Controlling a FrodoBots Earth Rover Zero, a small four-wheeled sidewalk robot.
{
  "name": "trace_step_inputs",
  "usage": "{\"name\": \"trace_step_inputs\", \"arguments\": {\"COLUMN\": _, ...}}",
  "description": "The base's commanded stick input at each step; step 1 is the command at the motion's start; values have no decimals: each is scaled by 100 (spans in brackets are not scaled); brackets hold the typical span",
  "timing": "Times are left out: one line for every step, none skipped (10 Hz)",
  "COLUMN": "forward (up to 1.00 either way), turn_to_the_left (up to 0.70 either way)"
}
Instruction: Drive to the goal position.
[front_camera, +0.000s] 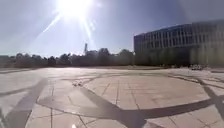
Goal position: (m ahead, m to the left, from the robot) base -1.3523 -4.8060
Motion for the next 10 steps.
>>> {"name": "trace_step_inputs", "arguments": {"forward": 0, "turn_to_the_left": 70}}
{"name": "trace_step_inputs", "arguments": {"forward": 0, "turn_to_the_left": 70}}
{"name": "trace_step_inputs", "arguments": {"forward": 0, "turn_to_the_left": 70}}
{"name": "trace_step_inputs", "arguments": {"forward": 0, "turn_to_the_left": 70}}
{"name": "trace_step_inputs", "arguments": {"forward": 0, "turn_to_the_left": 70}}
{"name": "trace_step_inputs", "arguments": {"forward": 0, "turn_to_the_left": 70}}
{"name": "trace_step_inputs", "arguments": {"forward": 0, "turn_to_the_left": 70}}
{"name": "trace_step_inputs", "arguments": {"forward": 0, "turn_to_the_left": 70}}
{"name": "trace_step_inputs", "arguments": {"forward": 0, "turn_to_the_left": 70}}
{"name": "trace_step_inputs", "arguments": {"forward": 0, "turn_to_the_left": 70}}
